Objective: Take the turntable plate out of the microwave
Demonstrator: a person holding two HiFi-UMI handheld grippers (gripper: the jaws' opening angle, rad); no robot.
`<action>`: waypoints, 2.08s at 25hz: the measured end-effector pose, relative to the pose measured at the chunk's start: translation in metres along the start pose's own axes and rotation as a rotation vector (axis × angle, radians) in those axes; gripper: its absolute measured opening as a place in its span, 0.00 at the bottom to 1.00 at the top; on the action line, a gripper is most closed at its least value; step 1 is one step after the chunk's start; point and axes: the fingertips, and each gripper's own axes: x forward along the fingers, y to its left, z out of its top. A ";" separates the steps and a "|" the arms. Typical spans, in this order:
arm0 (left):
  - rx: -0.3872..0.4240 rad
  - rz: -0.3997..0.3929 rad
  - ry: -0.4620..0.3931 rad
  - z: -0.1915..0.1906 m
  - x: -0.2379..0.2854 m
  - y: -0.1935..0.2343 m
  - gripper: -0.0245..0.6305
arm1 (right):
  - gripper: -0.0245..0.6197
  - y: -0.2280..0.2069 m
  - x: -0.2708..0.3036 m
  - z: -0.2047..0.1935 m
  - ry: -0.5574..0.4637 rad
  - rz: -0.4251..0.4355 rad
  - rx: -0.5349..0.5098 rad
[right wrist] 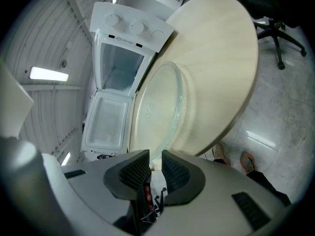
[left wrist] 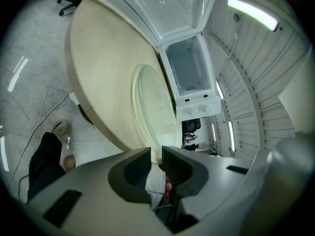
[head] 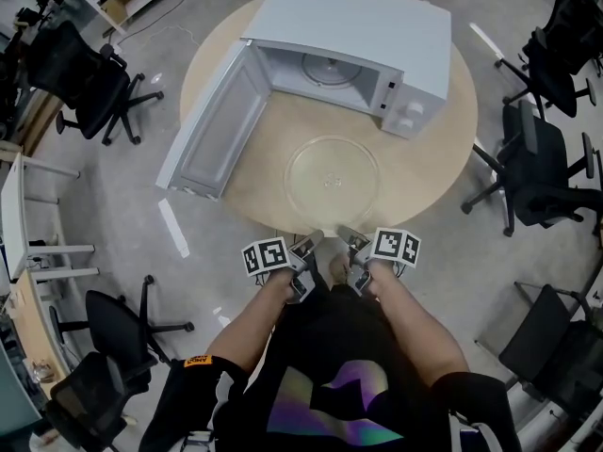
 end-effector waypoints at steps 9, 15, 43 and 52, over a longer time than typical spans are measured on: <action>0.073 -0.015 0.002 -0.007 -0.007 -0.016 0.19 | 0.17 -0.007 -0.025 -0.005 0.000 -0.069 -0.097; 0.251 -0.029 -0.052 -0.004 -0.022 -0.050 0.19 | 0.17 0.038 -0.040 0.002 -0.063 -0.059 -0.398; 1.042 0.225 -0.567 0.003 -0.175 -0.203 0.11 | 0.07 0.240 -0.117 -0.024 -0.453 0.071 -1.106; 1.083 0.223 -0.555 -0.044 -0.243 -0.200 0.11 | 0.07 0.257 -0.132 -0.096 -0.488 0.017 -1.127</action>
